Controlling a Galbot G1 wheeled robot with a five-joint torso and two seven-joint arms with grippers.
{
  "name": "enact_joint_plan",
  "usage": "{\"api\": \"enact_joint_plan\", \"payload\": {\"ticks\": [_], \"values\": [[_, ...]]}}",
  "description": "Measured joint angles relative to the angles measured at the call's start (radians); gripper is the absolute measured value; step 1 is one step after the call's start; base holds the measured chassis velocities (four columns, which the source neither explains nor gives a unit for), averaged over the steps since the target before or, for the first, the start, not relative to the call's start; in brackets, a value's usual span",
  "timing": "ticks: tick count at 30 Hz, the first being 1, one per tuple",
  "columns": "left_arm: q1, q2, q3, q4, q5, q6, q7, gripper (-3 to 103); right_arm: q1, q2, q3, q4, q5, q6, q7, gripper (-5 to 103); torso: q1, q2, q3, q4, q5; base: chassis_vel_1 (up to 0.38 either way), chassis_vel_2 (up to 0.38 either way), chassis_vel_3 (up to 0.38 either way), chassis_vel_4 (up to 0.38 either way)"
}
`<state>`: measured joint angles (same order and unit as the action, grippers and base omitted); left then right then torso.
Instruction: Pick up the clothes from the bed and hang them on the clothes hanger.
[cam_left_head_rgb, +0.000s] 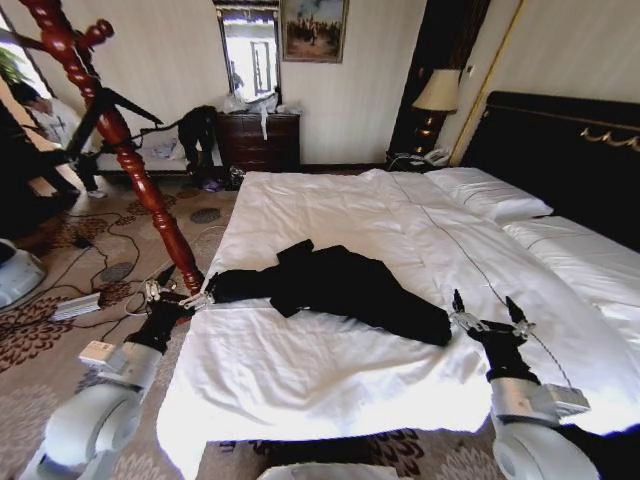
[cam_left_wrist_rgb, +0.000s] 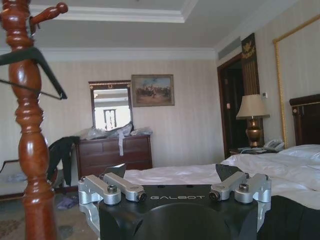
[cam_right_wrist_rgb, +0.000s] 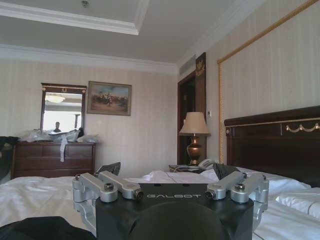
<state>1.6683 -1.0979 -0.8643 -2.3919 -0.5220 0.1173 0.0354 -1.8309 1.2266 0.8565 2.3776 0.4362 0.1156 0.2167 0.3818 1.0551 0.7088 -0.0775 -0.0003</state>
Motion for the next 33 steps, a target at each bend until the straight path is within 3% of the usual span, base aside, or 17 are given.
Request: {"api": "enact_joint_plan", "payload": {"ticks": [5,13,16,19,26,28,31,33], "values": [[0.011,-0.03,0.001,-0.017,-0.003,-0.005,-0.001,100,-0.003,-0.007,-0.016,-0.025,0.02,0.04,-0.04,100,0.0,0.0,0.0,-0.0005,0.0006,0.0,0.0,0.0,0.0],[0.011,-0.021,-0.015,-0.033,-0.004,-0.018,-0.002,100,-0.022,-0.12,-0.028,0.003,0.278,0.047,-0.055,100,0.0,0.0,0.0,-0.0003,0.0002,0.0,0.0,0.0,0.0],[0.007,-0.028,-0.015,-0.033,-0.004,-0.018,-0.002,100,-0.024,-0.127,-0.028,0.008,0.289,0.042,-0.051,100,0.0,0.0,0.0,-0.0003,0.0001,0.0,0.0,0.0,0.0],[0.005,-0.034,-0.018,-0.034,-0.006,-0.019,-0.002,100,-0.028,-0.134,-0.024,0.011,0.277,0.041,-0.049,100,0.0,0.0,0.0,-0.0005,0.0003,0.0,0.0,0.0,0.0],[0.008,-0.051,-0.012,-0.036,0.0,-0.029,0.0,100,-0.026,-0.132,-0.023,-0.012,0.15,0.043,-0.051,100,0.0,0.0,0.0,-0.0006,0.0003,0.0,0.0,0.0,0.0],[0.014,-0.068,-0.004,-0.024,0.019,-0.039,0.0,100,-0.012,-0.157,-0.023,-0.051,0.069,0.054,-0.059,100,0.0,0.0,0.0,-0.0006,0.0003,0.0,0.0,0.0,0.0],[0.02,-0.08,0.001,-0.014,0.036,-0.049,0.0,100,-0.002,-0.189,-0.021,-0.08,0.023,0.068,-0.068,100,0.0,0.0,0.0,-0.0005,0.0005,0.0,0.0,0.0,0.0],[0.033,-0.101,0.011,0.001,0.072,-0.07,0.0,100,0.017,-0.258,-0.017,-0.134,-0.024,0.091,-0.08,100,0.0,0.0,0.0,-0.0004,0.0004,0.0,0.0,0.0,0.0]]}}
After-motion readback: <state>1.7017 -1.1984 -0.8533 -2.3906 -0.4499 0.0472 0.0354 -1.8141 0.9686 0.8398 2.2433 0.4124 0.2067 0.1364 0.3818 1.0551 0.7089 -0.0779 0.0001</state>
